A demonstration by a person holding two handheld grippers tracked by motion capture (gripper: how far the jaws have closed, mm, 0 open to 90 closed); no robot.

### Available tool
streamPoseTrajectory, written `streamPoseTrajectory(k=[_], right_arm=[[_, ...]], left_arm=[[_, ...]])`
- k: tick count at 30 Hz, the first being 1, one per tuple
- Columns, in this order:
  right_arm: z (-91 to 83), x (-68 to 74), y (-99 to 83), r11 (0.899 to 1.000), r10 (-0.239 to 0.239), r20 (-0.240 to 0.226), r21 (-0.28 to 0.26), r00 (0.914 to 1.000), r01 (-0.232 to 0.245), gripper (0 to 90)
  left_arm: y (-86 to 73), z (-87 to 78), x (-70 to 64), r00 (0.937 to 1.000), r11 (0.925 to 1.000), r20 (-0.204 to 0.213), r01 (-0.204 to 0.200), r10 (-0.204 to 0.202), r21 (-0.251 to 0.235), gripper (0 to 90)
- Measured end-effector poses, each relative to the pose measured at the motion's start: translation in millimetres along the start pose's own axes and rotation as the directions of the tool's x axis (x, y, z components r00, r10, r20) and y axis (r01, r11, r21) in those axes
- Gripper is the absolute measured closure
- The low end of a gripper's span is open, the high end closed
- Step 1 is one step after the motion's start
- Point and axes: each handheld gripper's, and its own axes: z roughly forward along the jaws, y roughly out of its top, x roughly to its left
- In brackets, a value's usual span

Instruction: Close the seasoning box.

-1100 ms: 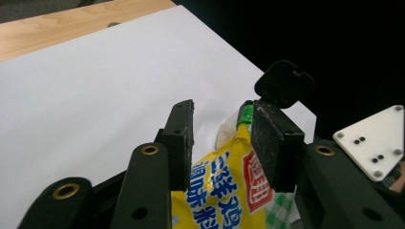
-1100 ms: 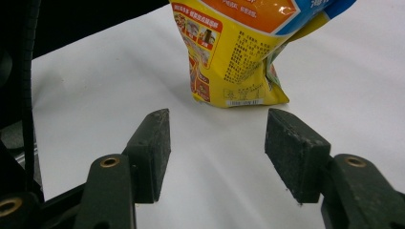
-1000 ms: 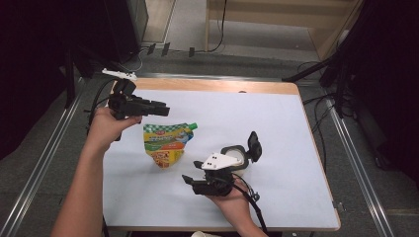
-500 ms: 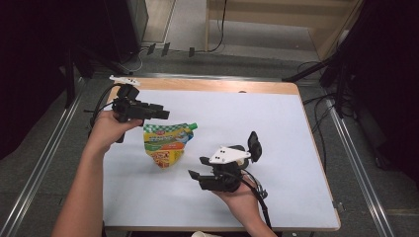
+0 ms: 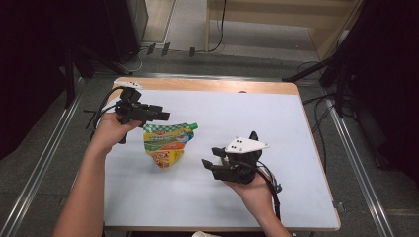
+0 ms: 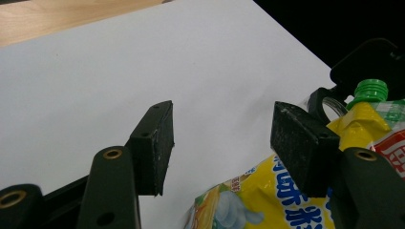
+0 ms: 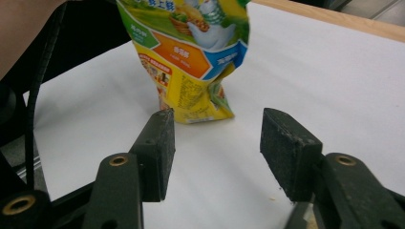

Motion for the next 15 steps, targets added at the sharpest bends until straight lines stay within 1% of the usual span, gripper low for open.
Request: streamPoseTrajectory(k=[4,5,7,12,15], right_arm=[[-7.9,-5.2,4.0,1.0,0.004,0.014,0.0,0.9999,-0.004,48.3],[-9.2,-6.3,4.7,1.0,0.003,0.015,-0.001,0.9999,-0.003,48.4],[-12.6,-8.6,6.6,1.0,0.004,0.02,-0.002,0.9998,-0.004,49.0],[-20.9,-13.4,11.2,1.0,0.006,0.026,-0.001,0.9996,-0.006,50.5],[-24.7,-16.0,12.8,1.0,0.012,0.026,-0.004,0.9996,-0.012,51.1]], left_arm=[[-1.7,1.8,1.8,0.9996,0.9997,0.016,0.022,-0.022,-0.005,40.8],[-2.0,2.3,2.0,0.9996,0.9997,0.014,0.025,-0.025,-0.002,40.6],[-2.4,2.7,2.4,0.9998,0.9998,0.012,0.019,-0.019,0.002,40.6],[-3.2,3.6,2.8,0.9997,0.9997,0.017,0.02,-0.02,0.01,39.9],[-4.0,4.2,3.0,0.9999,0.9999,0.013,0.01,-0.01,0.01,40.1]])
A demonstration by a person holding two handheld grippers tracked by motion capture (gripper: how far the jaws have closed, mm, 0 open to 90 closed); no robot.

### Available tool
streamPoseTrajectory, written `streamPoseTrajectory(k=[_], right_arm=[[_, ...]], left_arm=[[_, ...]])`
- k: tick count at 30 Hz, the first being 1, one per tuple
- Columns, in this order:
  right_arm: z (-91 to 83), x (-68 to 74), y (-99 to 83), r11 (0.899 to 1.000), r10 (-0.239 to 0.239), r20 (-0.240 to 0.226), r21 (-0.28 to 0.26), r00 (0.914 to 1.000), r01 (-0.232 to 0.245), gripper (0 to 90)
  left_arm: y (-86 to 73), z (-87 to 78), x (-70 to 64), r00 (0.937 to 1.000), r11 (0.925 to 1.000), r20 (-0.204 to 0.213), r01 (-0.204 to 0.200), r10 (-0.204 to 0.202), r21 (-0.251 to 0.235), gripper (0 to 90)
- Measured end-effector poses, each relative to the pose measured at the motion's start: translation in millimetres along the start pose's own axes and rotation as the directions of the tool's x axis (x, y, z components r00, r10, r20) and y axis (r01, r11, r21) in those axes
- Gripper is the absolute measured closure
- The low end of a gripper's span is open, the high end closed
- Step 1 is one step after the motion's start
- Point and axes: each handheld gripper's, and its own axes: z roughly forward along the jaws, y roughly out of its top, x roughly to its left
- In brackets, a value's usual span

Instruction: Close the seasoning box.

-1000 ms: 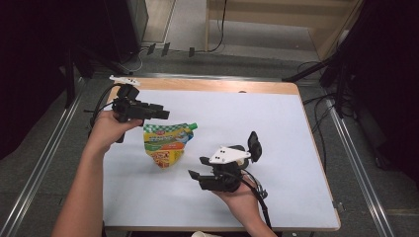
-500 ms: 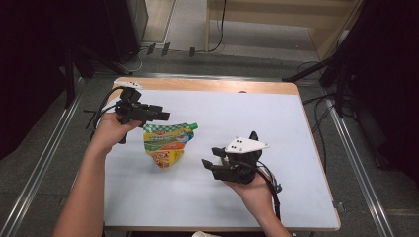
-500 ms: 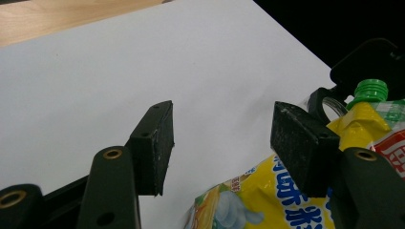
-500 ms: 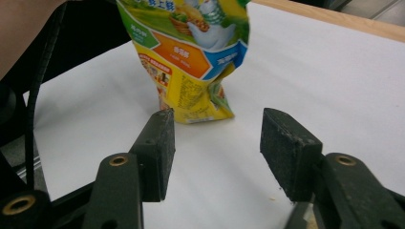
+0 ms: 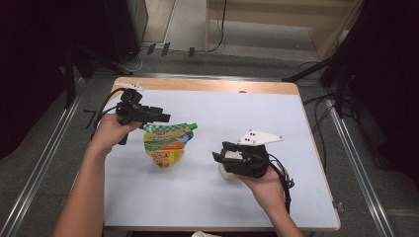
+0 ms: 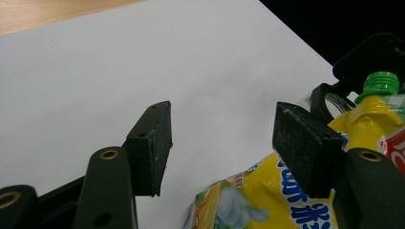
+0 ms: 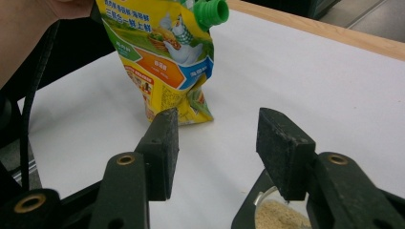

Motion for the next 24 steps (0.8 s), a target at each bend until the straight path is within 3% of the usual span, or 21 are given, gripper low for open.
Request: streamPoseTrajectory(k=[8,15,24], right_arm=[[-12.5,-8.7,5.8,1.0,0.01,0.001,-0.002,0.9999,-0.01,56.9],[-26.2,-18.1,10.3,0.999,0.042,-0.001,-0.025,0.9991,-0.042,68.9],[-43.5,-29.9,14.0,0.999,0.05,0.024,-0.02,0.9985,-0.049,87.8]], left_arm=[[-0.3,0.0,-1.0,0.9997,0.9997,-0.005,-0.023,0.023,-0.001,40.4],[-0.8,-0.4,-0.9,0.9995,0.9995,-0.007,-0.032,0.032,0.002,40.5],[-1.4,0.8,-1.3,0.9989,0.9989,-0.01,-0.047,0.047,0.009,40.7]])
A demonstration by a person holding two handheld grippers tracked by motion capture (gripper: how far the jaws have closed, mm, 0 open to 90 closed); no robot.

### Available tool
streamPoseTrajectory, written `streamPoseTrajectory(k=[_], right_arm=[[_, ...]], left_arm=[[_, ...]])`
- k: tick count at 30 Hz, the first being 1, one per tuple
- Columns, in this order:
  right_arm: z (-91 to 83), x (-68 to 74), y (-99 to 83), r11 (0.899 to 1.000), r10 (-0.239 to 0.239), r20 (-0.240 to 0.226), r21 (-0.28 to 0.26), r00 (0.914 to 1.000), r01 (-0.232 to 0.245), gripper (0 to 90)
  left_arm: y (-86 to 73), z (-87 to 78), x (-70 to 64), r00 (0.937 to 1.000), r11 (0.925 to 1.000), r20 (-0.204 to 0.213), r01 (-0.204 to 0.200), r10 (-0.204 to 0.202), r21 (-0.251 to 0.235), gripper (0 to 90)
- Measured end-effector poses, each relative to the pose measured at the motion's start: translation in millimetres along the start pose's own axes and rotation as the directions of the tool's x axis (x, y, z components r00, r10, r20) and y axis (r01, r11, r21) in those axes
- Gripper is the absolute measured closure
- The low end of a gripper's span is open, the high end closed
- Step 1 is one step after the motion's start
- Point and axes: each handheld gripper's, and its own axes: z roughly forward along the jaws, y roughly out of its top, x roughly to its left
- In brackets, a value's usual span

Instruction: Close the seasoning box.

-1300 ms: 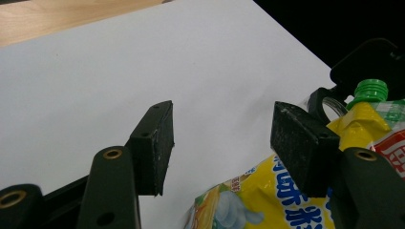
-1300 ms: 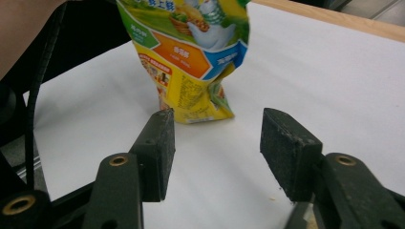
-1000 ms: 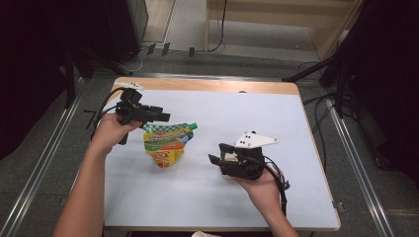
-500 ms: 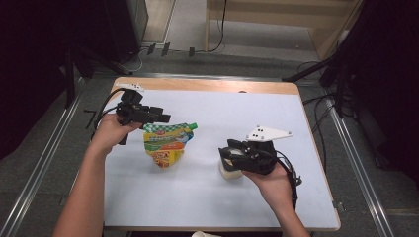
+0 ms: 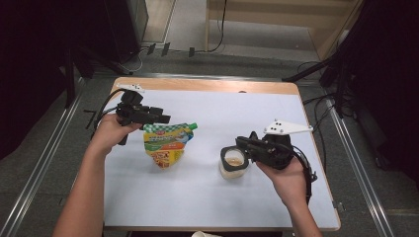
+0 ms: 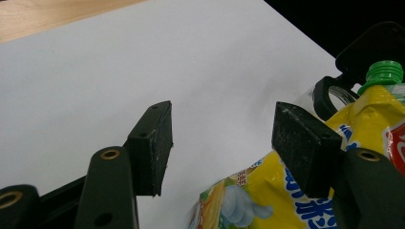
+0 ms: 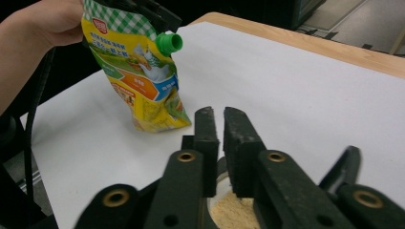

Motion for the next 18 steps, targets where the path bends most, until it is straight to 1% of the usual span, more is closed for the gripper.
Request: streamPoseTrajectory(k=[1,3,5,7,10,14,18], right_arm=[[-2.1,-1.8,0.5,1.0,-0.002,0.008,0.001,1.0,0.002,90.0],[-4.9,-4.5,1.0,1.0,0.0,0.011,0.0,0.9999,0.0,90.0],[-9.1,-8.9,1.9,1.0,0.017,0.019,0.0,0.9997,-0.017,90.0],[-13.0,-12.5,2.6,1.0,0.025,0.03,-0.006,0.9992,-0.025,90.0],[-19.6,-18.1,3.2,0.999,0.036,0.053,-0.019,0.9979,-0.035,90.0],[-29.6,-26.6,3.4,0.998,0.056,0.074,-0.034,0.9957,-0.054,90.0],[-32.5,-33.9,1.0,0.997,0.066,0.099,-0.034,0.9929,-0.063,90.0]], left_arm=[[0.0,0.1,0.0,1.0,1.0,0.0,-0.001,0.001,0.0,40.7],[-0.1,0.5,-0.1,1.0,1.0,0.002,-0.002,0.002,-0.001,40.6],[-0.3,1.1,-0.6,1.0,1.0,0.002,-0.001,0.001,-0.001,40.6],[-0.3,1.6,-1.1,1.0,1.0,0.008,-0.001,0.001,0.003,40.6],[-0.1,2.0,-2.3,0.9998,0.9999,0.012,-0.014,0.014,0.003,40.6],[-0.3,2.8,-2.6,0.9999,0.9999,0.011,-0.013,0.013,0.003,40.7],[-0.8,2.5,-2.3,0.9999,0.9999,0.009,-0.013,0.013,0.002,40.7]])
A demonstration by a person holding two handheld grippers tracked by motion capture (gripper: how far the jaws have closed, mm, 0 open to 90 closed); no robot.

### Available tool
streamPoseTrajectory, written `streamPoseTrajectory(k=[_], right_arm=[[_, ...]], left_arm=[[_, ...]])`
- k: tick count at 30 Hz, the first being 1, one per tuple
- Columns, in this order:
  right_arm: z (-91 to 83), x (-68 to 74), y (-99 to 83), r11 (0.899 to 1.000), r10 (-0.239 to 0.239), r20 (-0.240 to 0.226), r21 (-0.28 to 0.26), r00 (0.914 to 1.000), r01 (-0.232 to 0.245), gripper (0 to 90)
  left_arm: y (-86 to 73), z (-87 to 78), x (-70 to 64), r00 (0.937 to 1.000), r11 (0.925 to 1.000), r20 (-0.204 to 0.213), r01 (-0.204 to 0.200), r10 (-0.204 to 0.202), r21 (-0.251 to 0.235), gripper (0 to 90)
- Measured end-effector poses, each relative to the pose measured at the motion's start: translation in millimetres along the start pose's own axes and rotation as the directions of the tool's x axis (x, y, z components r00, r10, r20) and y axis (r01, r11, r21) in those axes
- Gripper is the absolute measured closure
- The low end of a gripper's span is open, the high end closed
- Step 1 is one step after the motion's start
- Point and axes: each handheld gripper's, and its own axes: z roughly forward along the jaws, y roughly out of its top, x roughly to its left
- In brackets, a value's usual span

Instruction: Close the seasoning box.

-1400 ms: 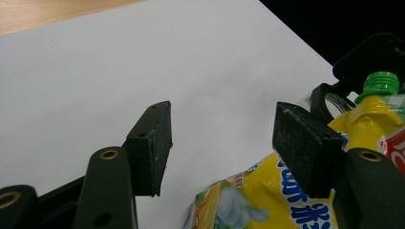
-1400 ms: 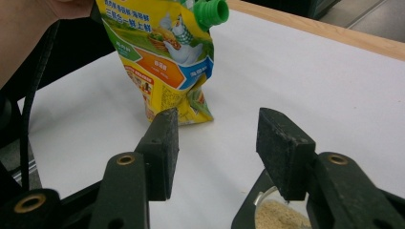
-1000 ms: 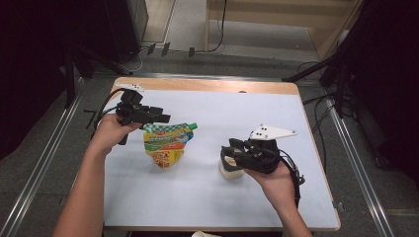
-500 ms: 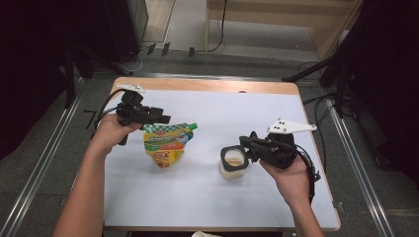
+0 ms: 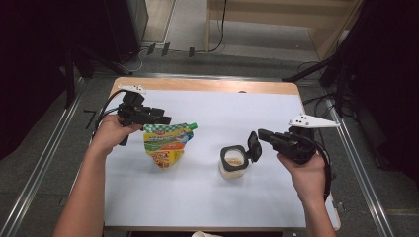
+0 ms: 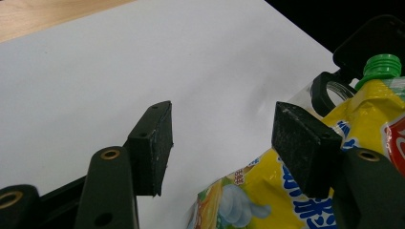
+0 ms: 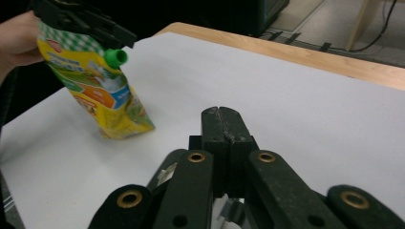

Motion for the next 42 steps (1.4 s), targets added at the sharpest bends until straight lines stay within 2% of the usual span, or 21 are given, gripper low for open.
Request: streamPoseTrajectory(k=[6,11,23,33,42], right_arm=[[13.3,-10.7,-11.6,0.999,0.029,0.019,0.031,0.9994,-0.03,90.0],[21.7,-15.2,-18.9,0.997,0.049,0.016,0.05,0.9987,-0.05,90.0],[33.7,-10.4,-24.4,0.997,0.029,-0.004,0.066,0.9996,-0.029,90.0],[41.1,-5.6,-27.0,0.997,0.027,-0.029,0.07,0.9992,-0.025,90.0],[48.9,1.1,-29.5,0.996,0.017,-0.053,0.085,0.9984,-0.012,90.0]], left_arm=[[-0.2,0.6,0.4,1.0,1.0,0.001,-0.003,0.003,0.003,40.7],[-0.5,0.1,0.6,1.0,1.0,0.0,-0.004,0.004,0.001,40.7],[-0.4,-1.6,0.3,1.0,0.9999,-0.004,-0.009,0.009,-0.008,40.7],[-0.5,-0.1,0.8,0.9999,1.0,0.012,-0.002,0.002,-0.006,40.9],[-1.7,-2.1,3.0,1.0,0.9999,0.002,0.001,-0.001,-0.011,40.9]])
